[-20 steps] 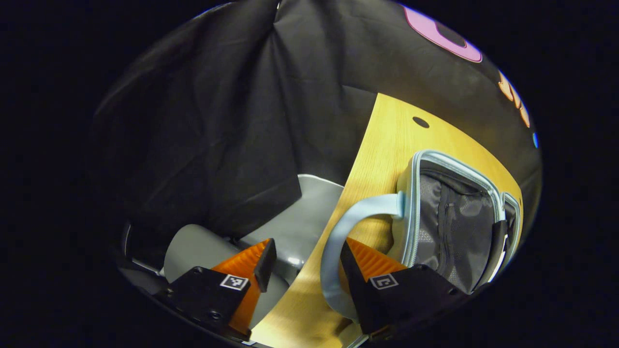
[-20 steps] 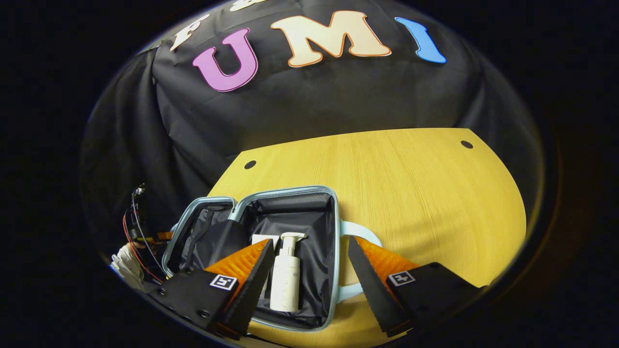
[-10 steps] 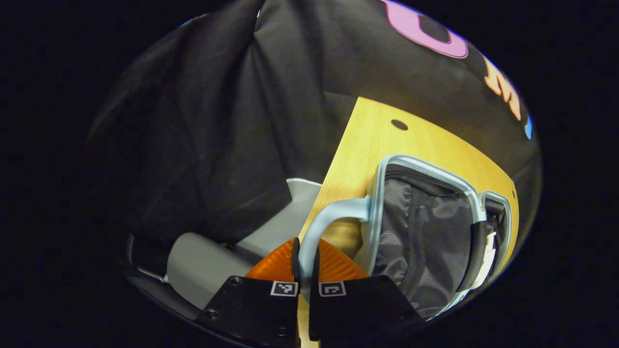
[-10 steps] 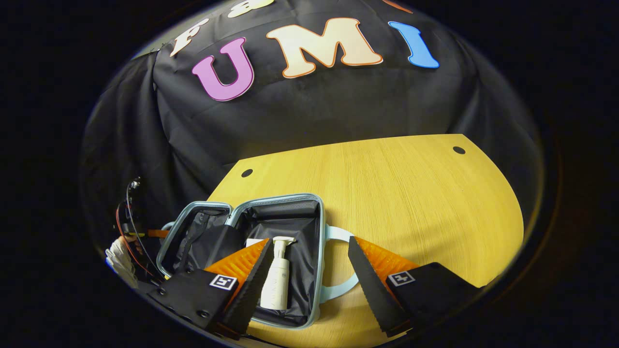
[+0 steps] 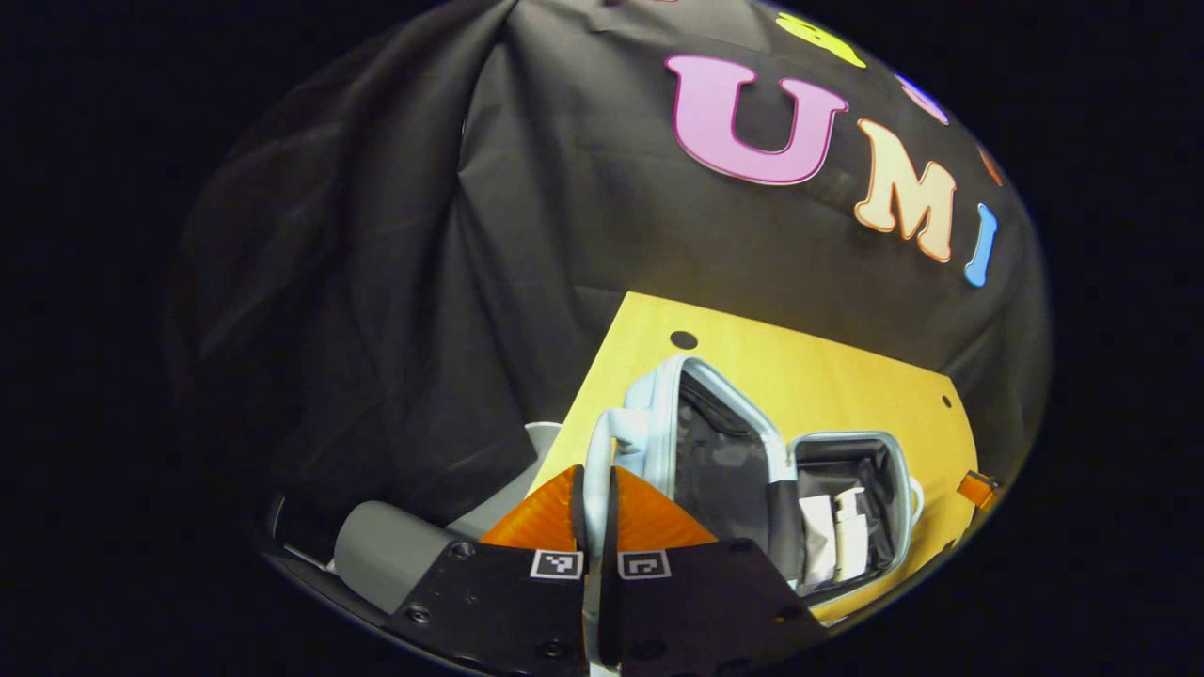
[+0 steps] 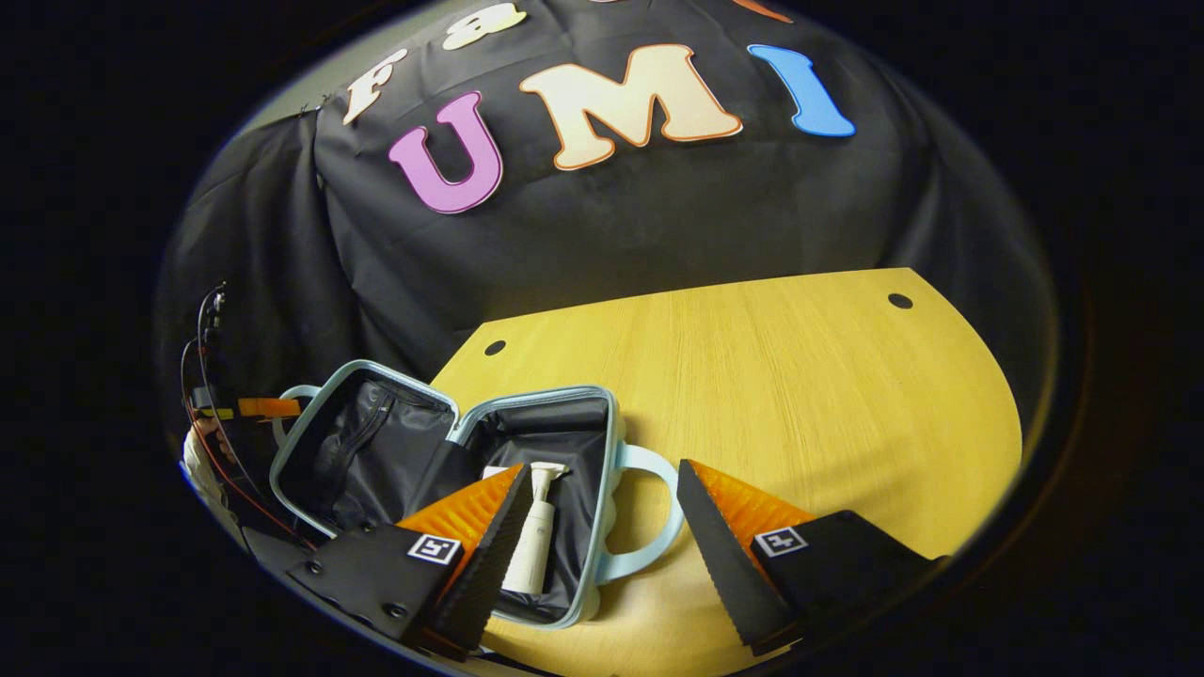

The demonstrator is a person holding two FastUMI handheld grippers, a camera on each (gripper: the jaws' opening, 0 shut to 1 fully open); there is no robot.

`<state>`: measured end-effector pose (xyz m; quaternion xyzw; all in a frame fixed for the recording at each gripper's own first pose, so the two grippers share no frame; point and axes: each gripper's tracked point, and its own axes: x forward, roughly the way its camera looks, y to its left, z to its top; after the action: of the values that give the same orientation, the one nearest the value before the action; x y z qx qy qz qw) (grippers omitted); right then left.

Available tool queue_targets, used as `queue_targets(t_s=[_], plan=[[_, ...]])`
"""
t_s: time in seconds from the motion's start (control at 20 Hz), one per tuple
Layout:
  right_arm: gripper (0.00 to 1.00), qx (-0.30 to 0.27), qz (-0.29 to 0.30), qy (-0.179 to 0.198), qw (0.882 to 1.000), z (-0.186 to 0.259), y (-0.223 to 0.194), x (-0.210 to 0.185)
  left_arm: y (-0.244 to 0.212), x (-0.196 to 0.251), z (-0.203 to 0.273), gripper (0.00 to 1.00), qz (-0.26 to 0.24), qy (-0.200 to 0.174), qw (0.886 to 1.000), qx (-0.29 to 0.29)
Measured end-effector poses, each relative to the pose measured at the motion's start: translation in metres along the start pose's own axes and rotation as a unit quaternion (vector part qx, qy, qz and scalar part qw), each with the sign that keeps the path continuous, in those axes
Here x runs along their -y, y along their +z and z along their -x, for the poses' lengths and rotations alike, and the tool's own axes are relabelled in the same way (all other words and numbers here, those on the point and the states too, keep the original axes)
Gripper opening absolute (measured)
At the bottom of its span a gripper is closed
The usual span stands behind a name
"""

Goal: First open the suitcase, pack the skin care products into it, and then close the suitcase.

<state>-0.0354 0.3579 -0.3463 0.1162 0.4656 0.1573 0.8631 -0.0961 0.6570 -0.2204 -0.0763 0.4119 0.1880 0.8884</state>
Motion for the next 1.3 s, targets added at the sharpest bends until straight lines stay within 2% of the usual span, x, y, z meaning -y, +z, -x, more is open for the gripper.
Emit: queue_targets(t_s=[0.1, 0.15, 0.2, 0.25, 0.3, 0.35, 0.4, 0.7, 0.75, 0.8, 1.0, 1.3], plan=[[0.97, 0.007, -0.003, 0.000, 1.000, 0.009, 0.004, 0.011, 0.006, 0.018, 0.011, 0.00, 0.001, -0.007, 1.000, 0.011], [0.93, 0.011, -0.004, -0.001, 1.000, 0.014, 0.007, 0.016, 0.010, 0.028, 0.017, 0.00, 0.002, -0.016, 1.000, 0.016], [0.93, 0.015, -0.006, -0.001, 1.000, 0.017, 0.009, 0.022, 0.017, 0.038, 0.025, 0.00, 0.009, -0.025, 0.999, 0.023], [0.97, 0.018, -0.008, -0.003, 1.000, 0.023, 0.009, 0.028, 0.023, 0.053, 0.031, 0.00, 0.026, -0.043, 0.998, 0.029], [0.93, 0.021, -0.010, -0.004, 1.000, 0.027, 0.011, 0.035, 0.033, 0.071, 0.038, 0.00, 0.046, -0.066, 0.996, 0.039], [0.97, 0.025, -0.013, -0.005, 1.000, 0.032, 0.012, 0.041, 0.043, 0.087, 0.043, 0.00, 0.057, -0.085, 0.994, 0.048], [0.97, 0.028, -0.016, -0.006, 0.999, 0.035, 0.012, 0.047, 0.050, 0.101, 0.048, 0.00, 0.061, -0.099, 0.992, 0.055], [0.97, 0.043, -0.040, -0.024, 0.998, 0.064, 0.011, 0.088, 0.059, 0.178, 0.065, 0.00, 0.025, -0.155, 0.986, 0.061], [0.93, 0.047, -0.043, -0.029, 0.998, 0.067, 0.013, 0.096, 0.061, 0.191, 0.065, 0.00, 0.018, -0.165, 0.985, 0.056], [0.97, 0.052, -0.048, -0.032, 0.997, 0.071, 0.015, 0.102, 0.061, 0.206, 0.065, 0.00, 0.020, -0.178, 0.982, 0.055], [0.97, 0.066, -0.066, -0.048, 0.995, 0.088, 0.021, 0.128, 0.057, 0.263, 0.067, 0.00, 0.015, -0.233, 0.972, 0.038], [0.97, 0.075, -0.081, -0.068, 0.992, 0.107, 0.020, 0.156, 0.035, 0.338, 0.064, 0.00, 0.007, -0.285, 0.959, 0.005]])
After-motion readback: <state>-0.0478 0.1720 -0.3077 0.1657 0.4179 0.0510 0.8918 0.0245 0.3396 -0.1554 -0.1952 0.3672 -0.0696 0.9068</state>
